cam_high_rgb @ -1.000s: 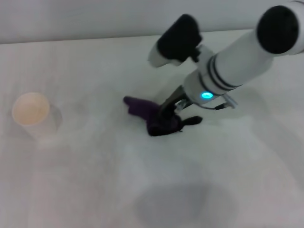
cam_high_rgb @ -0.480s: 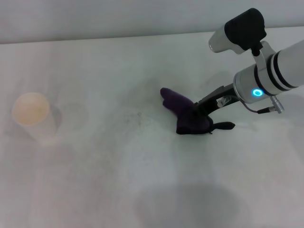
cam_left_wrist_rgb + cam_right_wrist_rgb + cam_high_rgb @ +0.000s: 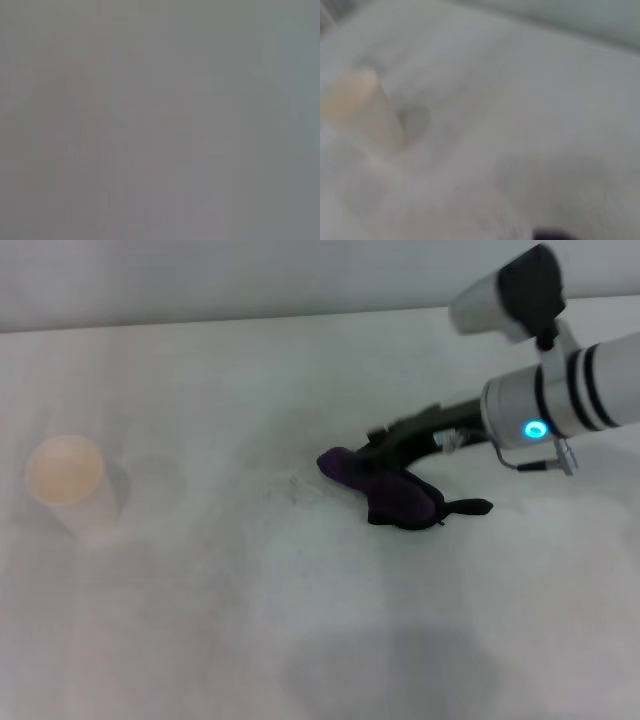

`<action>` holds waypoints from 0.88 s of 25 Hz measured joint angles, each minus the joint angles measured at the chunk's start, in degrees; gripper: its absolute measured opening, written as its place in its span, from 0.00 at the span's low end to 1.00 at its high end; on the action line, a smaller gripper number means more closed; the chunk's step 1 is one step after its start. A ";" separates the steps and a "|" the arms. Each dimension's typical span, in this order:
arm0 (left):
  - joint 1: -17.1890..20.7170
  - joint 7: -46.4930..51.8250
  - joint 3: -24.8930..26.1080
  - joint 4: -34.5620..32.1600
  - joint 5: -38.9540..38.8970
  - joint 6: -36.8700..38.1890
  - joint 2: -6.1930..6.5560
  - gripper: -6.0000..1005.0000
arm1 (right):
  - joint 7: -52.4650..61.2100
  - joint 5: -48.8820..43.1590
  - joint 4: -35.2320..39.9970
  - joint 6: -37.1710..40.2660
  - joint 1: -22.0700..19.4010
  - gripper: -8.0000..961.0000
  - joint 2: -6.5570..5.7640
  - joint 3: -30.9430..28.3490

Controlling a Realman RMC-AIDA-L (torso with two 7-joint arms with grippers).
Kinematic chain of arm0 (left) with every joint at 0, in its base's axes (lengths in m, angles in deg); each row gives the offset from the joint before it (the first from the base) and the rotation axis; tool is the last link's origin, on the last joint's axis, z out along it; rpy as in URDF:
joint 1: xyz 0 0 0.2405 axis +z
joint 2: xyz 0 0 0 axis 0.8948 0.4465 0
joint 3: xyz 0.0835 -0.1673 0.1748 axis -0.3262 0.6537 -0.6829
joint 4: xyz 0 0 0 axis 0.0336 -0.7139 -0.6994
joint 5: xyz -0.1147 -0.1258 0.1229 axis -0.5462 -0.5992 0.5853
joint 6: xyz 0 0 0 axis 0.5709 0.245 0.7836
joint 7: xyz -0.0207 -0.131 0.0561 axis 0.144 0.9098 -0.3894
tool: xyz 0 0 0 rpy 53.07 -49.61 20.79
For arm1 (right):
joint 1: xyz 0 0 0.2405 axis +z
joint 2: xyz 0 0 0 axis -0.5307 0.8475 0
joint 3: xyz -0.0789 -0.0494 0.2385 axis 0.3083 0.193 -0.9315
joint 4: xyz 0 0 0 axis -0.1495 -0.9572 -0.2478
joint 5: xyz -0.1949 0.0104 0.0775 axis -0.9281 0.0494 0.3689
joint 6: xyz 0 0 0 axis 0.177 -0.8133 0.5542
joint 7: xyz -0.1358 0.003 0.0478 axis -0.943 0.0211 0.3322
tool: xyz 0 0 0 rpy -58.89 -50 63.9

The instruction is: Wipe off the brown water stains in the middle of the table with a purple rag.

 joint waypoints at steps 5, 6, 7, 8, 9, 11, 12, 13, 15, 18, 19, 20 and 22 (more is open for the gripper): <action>0.03 0.00 0.00 0.00 -0.07 -0.02 0.00 0.88 | -20.80 23.35 -7.31 -1.51 -2.53 0.67 -0.08 -7.87; 0.05 0.00 0.01 0.00 -0.07 -0.02 0.00 0.88 | -24.85 28.03 -10.01 -2.52 -2.62 0.71 -0.09 -9.62; 0.07 0.01 0.00 0.00 -0.07 -0.03 0.00 0.88 | -29.68 33.75 -14.29 -4.66 -2.47 0.76 -0.11 -12.44; 0.07 0.01 0.00 0.00 -0.09 -0.03 0.00 0.88 | -33.19 38.07 -17.53 -6.50 -2.34 0.79 -0.12 -14.60; 0.07 0.02 0.00 0.01 -0.11 -0.03 0.00 0.88 | -39.31 45.91 -24.26 -11.03 -2.16 0.82 -0.12 -19.52; 0.05 0.05 0.00 0.05 -0.24 -0.03 0.00 0.88 | -41.98 49.67 -27.83 -13.44 -2.22 0.88 -0.11 -22.47; 0.02 0.06 0.01 0.08 -0.45 -0.03 0.00 0.88 | -43.78 52.37 -30.30 -14.91 -2.47 0.92 -0.09 -24.65; -0.01 0.07 0.00 0.14 -0.74 -0.03 -0.01 0.88 | -46.26 55.24 -32.99 -16.60 -2.77 0.90 -0.01 -26.88; -0.05 0.08 0.00 0.31 -1.30 -0.04 -0.04 0.88 | -53.30 59.94 -37.73 -19.36 -3.55 0.88 0.23 -30.50; -0.08 0.09 0.00 0.50 -1.65 -0.10 -0.10 0.88 | -72.61 66.97 -46.22 -21.83 -4.18 0.84 0.50 -33.99; -0.08 0.09 0.00 0.51 -1.65 -0.12 -0.10 0.88 | -78.64 68.74 -48.76 -21.84 -4.20 0.82 0.54 -34.55; -0.08 0.09 0.00 0.53 -1.66 -0.13 -0.10 0.88 | -85.30 70.39 -51.10 -21.39 -4.11 0.80 0.54 -35.12; -0.09 0.09 0.00 0.59 -1.66 -0.13 -0.10 0.88 | -96.16 72.01 -54.69 -19.31 -3.85 0.76 0.58 -36.97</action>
